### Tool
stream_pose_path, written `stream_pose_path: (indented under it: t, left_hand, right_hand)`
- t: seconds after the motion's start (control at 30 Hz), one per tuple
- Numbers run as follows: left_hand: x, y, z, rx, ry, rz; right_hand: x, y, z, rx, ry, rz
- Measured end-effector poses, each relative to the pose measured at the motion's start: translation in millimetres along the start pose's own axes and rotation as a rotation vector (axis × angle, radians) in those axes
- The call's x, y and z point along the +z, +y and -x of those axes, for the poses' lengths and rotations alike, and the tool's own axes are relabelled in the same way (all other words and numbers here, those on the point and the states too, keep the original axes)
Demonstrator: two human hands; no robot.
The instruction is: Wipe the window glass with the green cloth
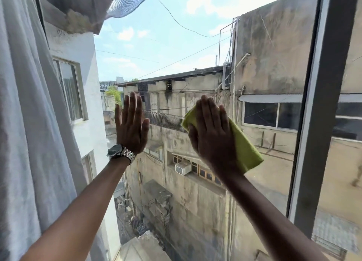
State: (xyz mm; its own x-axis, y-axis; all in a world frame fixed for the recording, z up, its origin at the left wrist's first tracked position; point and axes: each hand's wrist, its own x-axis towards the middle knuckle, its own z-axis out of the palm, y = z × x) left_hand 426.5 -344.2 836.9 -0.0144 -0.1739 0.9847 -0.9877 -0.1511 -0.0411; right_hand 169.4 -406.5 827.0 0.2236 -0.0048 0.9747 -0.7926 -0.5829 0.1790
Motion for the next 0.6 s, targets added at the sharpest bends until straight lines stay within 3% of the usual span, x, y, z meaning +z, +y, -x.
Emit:
stream_pose_path:
  t: [0.13,0.27,0.4,0.6]
  left_hand:
    - [11.6,-12.9,1.4,0.055,0.05,0.018]
    - [4.5,-7.8,4.5,0.039,0.032,0.032]
    - [-6.1,1.5,1.9,0.01,-0.007,0.034]
    - [-6.5,0.5,1.1,0.027,0.012,0.034]
  right_hand:
    - [18.2,-41.2,-3.1,0.023,0.013,-0.052]
    - [15.4,-65.8,75.7,-0.173,-0.093,-0.081]
    - [-4.3,-31.8,84.9,-0.349,-0.15,-0.037]
    - [-17.0,29.7,-12.3,0.036,-0.006,0.064]
